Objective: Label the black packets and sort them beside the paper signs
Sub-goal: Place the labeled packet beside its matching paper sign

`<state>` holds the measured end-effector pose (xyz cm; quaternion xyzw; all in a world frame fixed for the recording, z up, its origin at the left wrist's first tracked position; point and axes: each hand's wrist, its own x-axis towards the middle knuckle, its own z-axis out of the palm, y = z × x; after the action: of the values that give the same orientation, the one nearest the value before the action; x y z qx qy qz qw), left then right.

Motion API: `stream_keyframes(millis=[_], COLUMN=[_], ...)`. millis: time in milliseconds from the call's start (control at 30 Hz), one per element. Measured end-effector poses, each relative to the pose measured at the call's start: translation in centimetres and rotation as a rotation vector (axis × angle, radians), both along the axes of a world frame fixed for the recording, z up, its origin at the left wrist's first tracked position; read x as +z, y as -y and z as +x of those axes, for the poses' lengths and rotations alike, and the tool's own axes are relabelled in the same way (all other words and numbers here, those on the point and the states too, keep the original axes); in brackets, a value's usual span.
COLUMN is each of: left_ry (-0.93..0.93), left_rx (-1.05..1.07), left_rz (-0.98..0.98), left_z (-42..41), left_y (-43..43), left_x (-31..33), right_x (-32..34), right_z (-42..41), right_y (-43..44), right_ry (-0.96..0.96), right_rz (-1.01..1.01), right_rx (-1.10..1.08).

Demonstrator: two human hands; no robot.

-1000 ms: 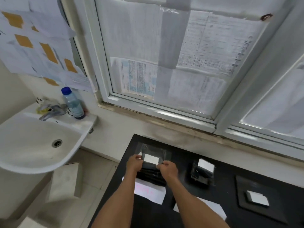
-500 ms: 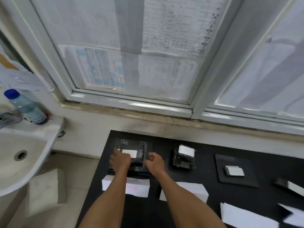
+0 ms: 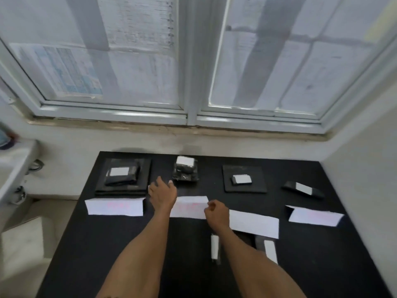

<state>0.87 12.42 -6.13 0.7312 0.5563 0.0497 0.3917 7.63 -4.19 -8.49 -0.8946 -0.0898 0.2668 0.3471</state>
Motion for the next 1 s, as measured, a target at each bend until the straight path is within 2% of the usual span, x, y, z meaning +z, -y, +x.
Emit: stream_keyframes(millis=[133, 267, 433, 667, 733, 800, 867, 1000], left_ry=[0.002, -0.036, -0.097, -0.096, -0.035, 0.096, 0.146, 0.257], left_rx=[-0.04, -0.148, -0.189, -0.113, -0.089, -0.038, -0.087, -0.121], left_rz=[-0.066, -0.101, -0.187, -0.277, -0.331, -0.515, -0.724, -0.794], left_z=[0.3, -0.8, -2.6, -4.2, -4.6, -4.8, -4.4, -2.4], left_y=[8.2, 14.0, 16.7, 15.1, 14.4, 14.0, 13.9, 13.9], left_x=[-1.0, -2.7, -3.8, -5.4, -5.5, -5.0, -3.9, -1.7], right_x=[-1.6, -3.7, -4.8, -6.3, -6.2, -5.3, -3.7, 0.1], right_z=[-0.3, -1.5, -3.6, -4.5, -3.9, -2.9, -1.5, 1.9], right_y=[9.5, 14.2, 13.4, 9.4, 8.8, 8.6, 8.8, 9.8], right_ry=[-0.039, -0.103, -0.17, -0.142, -0.247, -0.466, -0.655, -0.69], right_rz=[-0.092, -0.193, -0.166, -0.167, -0.052, 0.218, 0.462, 0.587], right_rx=[-0.04, 0.057, 0.148, 0.07, -0.035, -0.233, -0.372, -0.315])
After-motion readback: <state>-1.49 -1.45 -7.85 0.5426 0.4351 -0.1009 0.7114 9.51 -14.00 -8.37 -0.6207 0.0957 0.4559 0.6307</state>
